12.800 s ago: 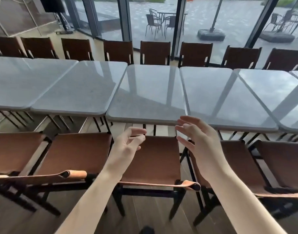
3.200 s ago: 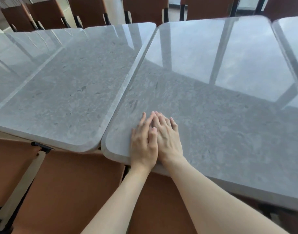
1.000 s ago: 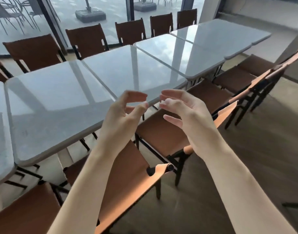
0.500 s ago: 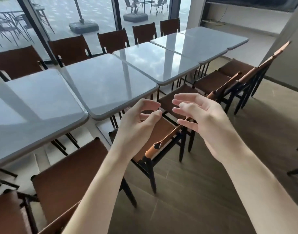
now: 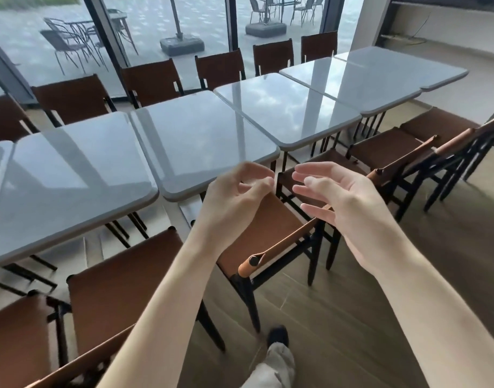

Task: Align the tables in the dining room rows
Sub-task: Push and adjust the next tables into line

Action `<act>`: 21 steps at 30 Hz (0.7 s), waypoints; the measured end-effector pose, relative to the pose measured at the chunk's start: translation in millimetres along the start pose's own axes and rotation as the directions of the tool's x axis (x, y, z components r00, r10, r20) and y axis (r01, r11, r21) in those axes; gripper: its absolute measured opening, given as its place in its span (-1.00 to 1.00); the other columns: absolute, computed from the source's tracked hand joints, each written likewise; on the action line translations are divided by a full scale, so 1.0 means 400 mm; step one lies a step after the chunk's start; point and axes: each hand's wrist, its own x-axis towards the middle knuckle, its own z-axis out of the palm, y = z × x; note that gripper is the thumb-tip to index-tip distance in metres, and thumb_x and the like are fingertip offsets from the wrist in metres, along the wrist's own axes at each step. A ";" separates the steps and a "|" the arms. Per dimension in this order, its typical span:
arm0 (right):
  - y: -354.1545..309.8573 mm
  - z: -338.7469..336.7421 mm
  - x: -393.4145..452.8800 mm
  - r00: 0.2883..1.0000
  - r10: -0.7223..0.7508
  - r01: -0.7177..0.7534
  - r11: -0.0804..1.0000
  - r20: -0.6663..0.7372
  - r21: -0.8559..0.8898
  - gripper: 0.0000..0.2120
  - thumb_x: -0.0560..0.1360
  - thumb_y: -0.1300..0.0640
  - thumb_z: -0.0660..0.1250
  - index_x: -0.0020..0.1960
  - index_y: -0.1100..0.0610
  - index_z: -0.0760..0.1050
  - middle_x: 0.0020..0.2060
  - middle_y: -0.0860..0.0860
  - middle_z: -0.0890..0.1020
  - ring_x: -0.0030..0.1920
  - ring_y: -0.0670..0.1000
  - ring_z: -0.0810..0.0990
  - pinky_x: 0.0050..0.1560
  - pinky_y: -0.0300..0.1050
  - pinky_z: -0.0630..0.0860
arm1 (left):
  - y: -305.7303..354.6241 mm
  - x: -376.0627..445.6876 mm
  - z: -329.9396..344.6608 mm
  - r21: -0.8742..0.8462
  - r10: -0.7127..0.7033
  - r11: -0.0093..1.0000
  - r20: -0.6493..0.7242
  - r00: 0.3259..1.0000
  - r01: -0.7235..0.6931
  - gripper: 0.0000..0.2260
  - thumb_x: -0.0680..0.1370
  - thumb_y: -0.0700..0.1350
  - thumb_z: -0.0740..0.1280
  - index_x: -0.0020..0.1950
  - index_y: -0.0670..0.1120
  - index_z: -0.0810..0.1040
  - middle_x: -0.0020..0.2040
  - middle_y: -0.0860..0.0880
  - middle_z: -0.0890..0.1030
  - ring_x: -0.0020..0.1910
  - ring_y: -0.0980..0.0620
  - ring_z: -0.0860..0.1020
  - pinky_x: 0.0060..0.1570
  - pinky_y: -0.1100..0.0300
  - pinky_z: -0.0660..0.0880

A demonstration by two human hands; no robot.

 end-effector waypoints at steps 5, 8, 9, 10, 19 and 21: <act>-0.007 -0.043 0.128 0.999 0.016 -0.016 1.000 0.037 -0.018 -0.82 0.61 0.12 0.33 0.16 -0.03 0.64 0.06 -0.06 0.72 0.16 -0.09 0.67 0.22 -0.04 0.62 | 0.002 0.115 0.039 -0.012 -0.014 1.000 -0.016 1.000 0.014 -0.89 0.62 0.02 0.33 0.09 0.15 0.63 -0.11 0.24 0.66 -0.06 0.31 0.59 -0.08 0.30 0.40; -0.018 -0.075 0.227 0.998 0.023 -0.021 0.999 0.059 -0.034 -0.82 0.61 0.12 0.33 0.15 -0.03 0.64 0.05 -0.03 0.72 0.14 -0.09 0.68 0.25 -0.01 0.60 | 0.006 0.210 0.062 -0.032 -0.033 0.999 -0.046 0.998 0.031 -0.90 0.62 0.01 0.34 0.05 0.15 0.64 -0.18 0.25 0.66 -0.16 0.37 0.56 -0.14 0.33 0.38; -0.022 -0.085 0.263 0.998 0.026 -0.024 0.999 0.062 -0.033 -0.82 0.61 0.13 0.33 0.14 -0.02 0.65 0.05 -0.02 0.72 0.13 -0.09 0.68 0.25 0.01 0.60 | 0.006 0.244 0.069 -0.031 -0.035 0.999 -0.055 0.998 0.033 -0.90 0.62 0.02 0.34 0.05 0.15 0.64 -0.17 0.25 0.66 -0.18 0.38 0.55 -0.16 0.34 0.37; -0.025 -0.095 0.300 0.997 0.029 -0.027 0.999 0.065 -0.031 -0.82 0.61 0.13 0.33 0.14 -0.02 0.65 0.04 -0.03 0.72 0.12 -0.10 0.68 0.26 0.02 0.59 | 0.007 0.280 0.076 -0.027 -0.038 0.999 -0.062 0.997 0.036 -0.90 0.62 0.02 0.33 0.06 0.15 0.64 -0.16 0.23 0.66 -0.20 0.38 0.55 -0.19 0.34 0.37; -0.027 -0.196 0.583 0.997 0.031 -0.032 0.999 0.066 0.012 -0.82 0.61 0.13 0.32 0.15 0.02 0.65 0.02 -0.06 0.73 0.14 -0.10 0.68 0.31 0.11 0.55 | 0.014 0.565 0.170 -0.021 -0.074 0.997 -0.054 0.996 0.073 -0.92 0.62 0.00 0.34 0.01 0.12 0.64 -0.23 0.01 0.71 -0.28 0.32 0.58 -0.32 0.51 0.35; -0.017 -0.220 0.627 0.996 0.042 -0.044 0.999 0.077 0.022 -0.82 0.61 0.15 0.31 0.13 0.02 0.66 0.02 -0.06 0.73 0.14 -0.10 0.68 0.29 0.09 0.56 | 0.015 0.604 0.192 -0.016 -0.073 0.997 -0.047 0.996 0.072 -0.92 0.61 -0.01 0.35 0.03 0.10 0.64 -0.24 -0.02 0.70 -0.29 0.31 0.59 -0.33 0.50 0.36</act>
